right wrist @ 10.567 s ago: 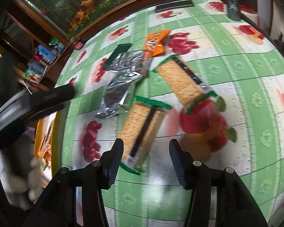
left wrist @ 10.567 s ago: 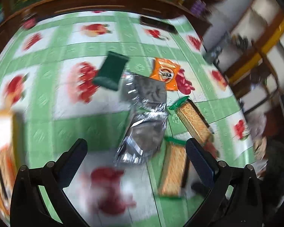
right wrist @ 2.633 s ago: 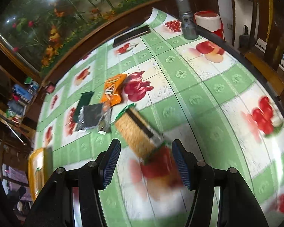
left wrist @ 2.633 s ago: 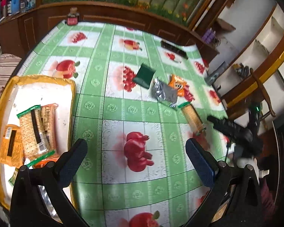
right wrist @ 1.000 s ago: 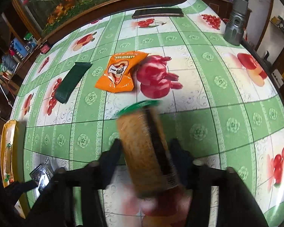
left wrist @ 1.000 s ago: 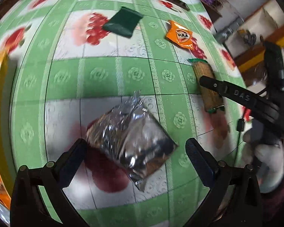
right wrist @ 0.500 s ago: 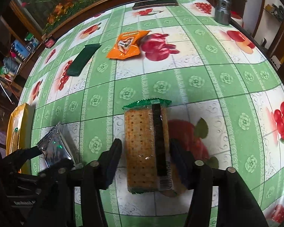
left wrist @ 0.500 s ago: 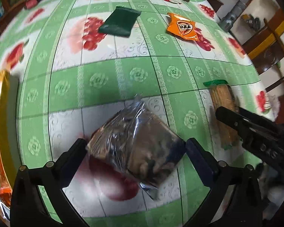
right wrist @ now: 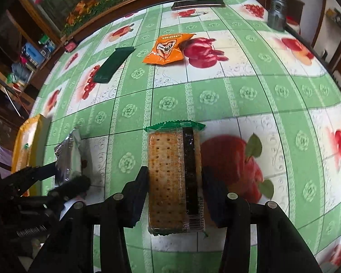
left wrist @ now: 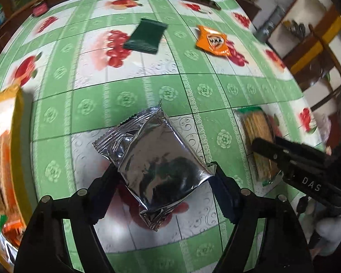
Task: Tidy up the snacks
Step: 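Carry the cracker pack and silver foil bag over the tray with both grippers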
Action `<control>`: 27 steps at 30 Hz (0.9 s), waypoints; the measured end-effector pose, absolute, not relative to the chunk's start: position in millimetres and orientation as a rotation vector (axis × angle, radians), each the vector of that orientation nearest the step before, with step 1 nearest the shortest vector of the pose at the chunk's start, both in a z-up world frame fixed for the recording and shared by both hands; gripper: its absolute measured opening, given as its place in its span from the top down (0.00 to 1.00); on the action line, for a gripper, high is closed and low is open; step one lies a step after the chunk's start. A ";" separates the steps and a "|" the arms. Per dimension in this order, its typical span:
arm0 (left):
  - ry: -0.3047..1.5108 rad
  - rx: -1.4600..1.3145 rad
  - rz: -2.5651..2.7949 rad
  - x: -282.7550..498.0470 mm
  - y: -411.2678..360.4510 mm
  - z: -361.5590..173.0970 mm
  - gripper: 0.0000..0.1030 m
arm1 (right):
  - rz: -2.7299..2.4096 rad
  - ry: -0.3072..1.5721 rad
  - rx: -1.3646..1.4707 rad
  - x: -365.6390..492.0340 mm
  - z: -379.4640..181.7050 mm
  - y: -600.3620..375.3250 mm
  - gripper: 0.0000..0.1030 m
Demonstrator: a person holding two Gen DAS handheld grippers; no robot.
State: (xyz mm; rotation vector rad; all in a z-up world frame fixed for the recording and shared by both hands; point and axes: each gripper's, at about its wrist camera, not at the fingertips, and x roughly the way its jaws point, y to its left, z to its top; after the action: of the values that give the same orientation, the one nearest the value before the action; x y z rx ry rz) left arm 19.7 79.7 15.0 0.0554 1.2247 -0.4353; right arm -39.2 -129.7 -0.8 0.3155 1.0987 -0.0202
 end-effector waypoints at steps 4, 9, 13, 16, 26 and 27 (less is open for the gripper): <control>1.206 0.013 -0.426 8.1 92.1 25.8 0.25 | -0.004 1.101 0.339 -51.8 0.8 -132.6 0.54; 1.176 -0.042 -0.415 -8.1 88.0 41.4 0.25 | 0.033 1.084 0.349 -66.7 11.4 -130.8 0.54; 1.138 -0.075 -0.386 -23.0 91.9 57.8 0.25 | 0.075 1.058 0.344 -78.9 25.5 -124.8 0.54; 1.108 -0.092 -0.349 -37.0 105.4 70.4 0.24 | 0.115 1.042 0.333 -85.7 34.3 -117.7 0.54; 1.057 -0.173 -0.141 -72.4 193.4 89.4 0.24 | 0.288 1.017 0.298 -90.0 55.4 -59.7 0.54; 1.052 -0.189 -0.120 -72.9 205.2 89.2 0.24 | 0.302 1.015 0.289 -89.2 58.3 -52.2 0.54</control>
State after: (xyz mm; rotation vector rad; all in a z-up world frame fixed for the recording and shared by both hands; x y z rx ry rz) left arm -72.9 205.2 89.2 -0.1887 1.0519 -0.1200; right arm -89.2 -52.2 58.3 0.2887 1.0154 0.3020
